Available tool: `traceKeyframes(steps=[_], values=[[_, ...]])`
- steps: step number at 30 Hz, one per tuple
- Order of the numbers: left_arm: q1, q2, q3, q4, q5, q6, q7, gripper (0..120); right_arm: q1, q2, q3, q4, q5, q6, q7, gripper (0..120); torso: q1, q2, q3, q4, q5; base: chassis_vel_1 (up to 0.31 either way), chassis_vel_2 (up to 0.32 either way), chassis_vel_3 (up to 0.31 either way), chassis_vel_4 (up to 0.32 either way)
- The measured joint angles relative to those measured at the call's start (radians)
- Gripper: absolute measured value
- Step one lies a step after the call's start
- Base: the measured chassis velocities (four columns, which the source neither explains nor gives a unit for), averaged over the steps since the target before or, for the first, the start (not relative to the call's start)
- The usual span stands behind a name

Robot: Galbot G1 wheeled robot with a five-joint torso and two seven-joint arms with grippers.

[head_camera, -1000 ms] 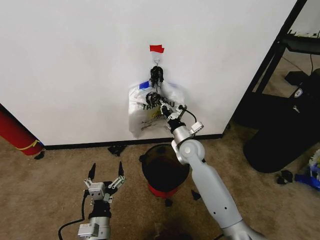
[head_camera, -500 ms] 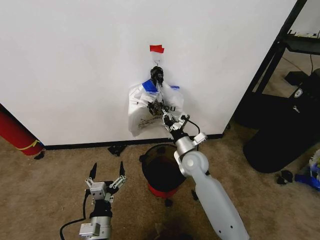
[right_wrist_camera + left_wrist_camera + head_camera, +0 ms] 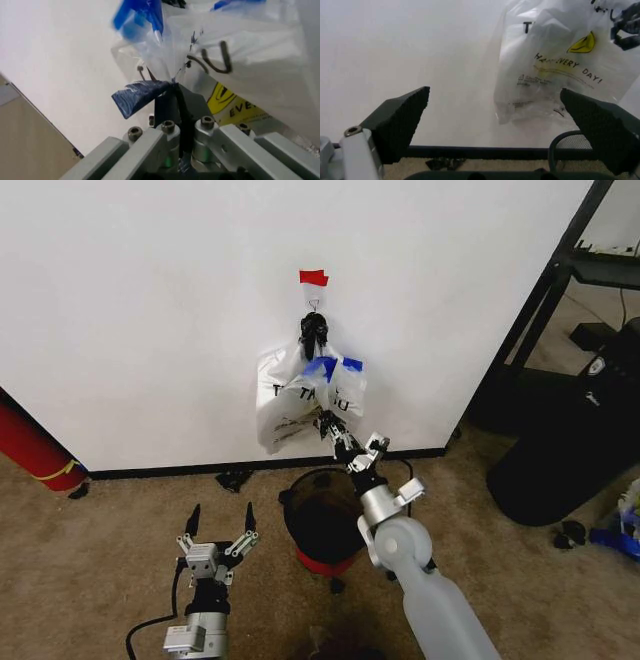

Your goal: Pick up the garbage bag from the wall and place it over the trash bin.

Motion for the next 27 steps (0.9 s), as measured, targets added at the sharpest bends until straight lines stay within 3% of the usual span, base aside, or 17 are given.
traceKeyframes(steps=[27], values=[[-0.025, 0.026, 0.054, 0.014, -0.022, -0.02, 0.001, 100, -0.404, -0.07, 0.136, 0.231, -0.243, 0.115, -0.082, 0, 0.0, 0.0, 0.0, -0.0001, 0.0, 0.0, 0.0, 0.0, 0.0]])
